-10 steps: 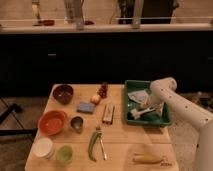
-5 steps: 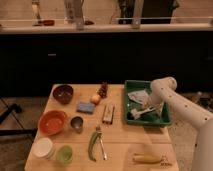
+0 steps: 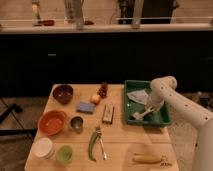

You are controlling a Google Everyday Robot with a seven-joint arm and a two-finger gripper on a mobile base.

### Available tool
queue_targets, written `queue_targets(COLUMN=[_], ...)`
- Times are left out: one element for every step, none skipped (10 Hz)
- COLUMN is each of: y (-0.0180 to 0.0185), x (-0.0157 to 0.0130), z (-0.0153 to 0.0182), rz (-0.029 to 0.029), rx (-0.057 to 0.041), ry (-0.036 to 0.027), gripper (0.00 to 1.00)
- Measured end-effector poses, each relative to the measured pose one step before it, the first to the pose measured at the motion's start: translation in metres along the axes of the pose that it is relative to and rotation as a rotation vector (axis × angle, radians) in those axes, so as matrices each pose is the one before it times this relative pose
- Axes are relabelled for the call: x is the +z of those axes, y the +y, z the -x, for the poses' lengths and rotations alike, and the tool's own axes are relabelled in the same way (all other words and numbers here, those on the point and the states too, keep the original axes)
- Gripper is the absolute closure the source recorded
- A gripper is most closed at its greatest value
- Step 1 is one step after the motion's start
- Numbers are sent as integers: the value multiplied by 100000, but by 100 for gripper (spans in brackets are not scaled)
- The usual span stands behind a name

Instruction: Wipe red bowl with brush

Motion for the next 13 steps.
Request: queue_targets(y=[281,12,81,33,13,12,-4,-84,-298,-717,-705,-199,-442], x=[46,167,223,-113,-89,-48,1,-101,-353,-1081,-1559,-843,-1275], z=[84,96,54,15,56,40,2,32,116,115,-132,-201,-263], rz=[184,-213,-251,110,149,75,-1,2,-265,-367,-1378,-585,-1315], rx=[112,-552,-271,-15,-95,-60,-10,-5,373,270,1189,676,877], ry=[-380,-766,-501,-53,-127,-88,-4,487,1502,2453,3458,2140,2470], gripper=[100,100,100,100,100,100,100,100,100,100,100,100,100])
